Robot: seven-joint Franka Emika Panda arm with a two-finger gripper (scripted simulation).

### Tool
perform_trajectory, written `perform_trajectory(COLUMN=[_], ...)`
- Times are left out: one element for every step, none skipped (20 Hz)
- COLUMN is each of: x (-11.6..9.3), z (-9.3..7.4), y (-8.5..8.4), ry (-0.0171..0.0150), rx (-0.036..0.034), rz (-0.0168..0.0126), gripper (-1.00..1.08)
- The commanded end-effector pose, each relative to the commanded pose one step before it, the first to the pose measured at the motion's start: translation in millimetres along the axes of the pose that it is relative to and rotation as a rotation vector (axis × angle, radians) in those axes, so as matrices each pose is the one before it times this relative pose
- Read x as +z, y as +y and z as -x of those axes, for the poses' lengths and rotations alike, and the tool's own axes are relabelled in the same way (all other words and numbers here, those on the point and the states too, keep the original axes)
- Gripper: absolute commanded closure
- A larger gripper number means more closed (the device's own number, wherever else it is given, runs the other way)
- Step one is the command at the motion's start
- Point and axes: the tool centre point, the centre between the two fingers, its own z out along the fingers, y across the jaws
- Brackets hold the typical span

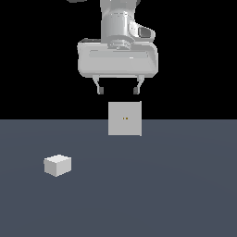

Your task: Plug the charger into the wall socket.

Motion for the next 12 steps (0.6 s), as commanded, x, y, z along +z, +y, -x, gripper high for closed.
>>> perform_trajectory(x=[4.49,2.1,2.26,2.41,2.56,2.7,2.84,2.98,3.1,3.1,3.07,3.05], z=[1.45,0.64,0.69,0.74,0.79,0.84,0.89,0.93,0.98,0.98,0.97,0.97], y=[-6.2,-2.91,-3.12,-3.33,-3.55,-3.75,-3.94,-4.13,-4.3,-4.31,-4.27,-4.24], ry=[0.00714,0.00361,0.00388,0.00414,0.0044,0.00465,0.00489,0.00513,0.00533,0.00533,0.00528,0.00524], rx=[-0.03902,-0.01877,-0.02016,-0.02152,-0.02287,-0.02417,-0.02544,-0.02668,-0.02776,-0.02779,-0.02755,-0.02732], rz=[-0.00668,-0.00322,-0.00346,-0.00369,-0.00393,-0.00415,-0.00437,-0.00459,-0.00478,-0.00479,-0.00476,-0.00473], gripper=[-0.92,-0.92,-0.92,-0.92,-0.92,-0.92,-0.92,-0.92,-0.92,-0.92,-0.92,-0.92])
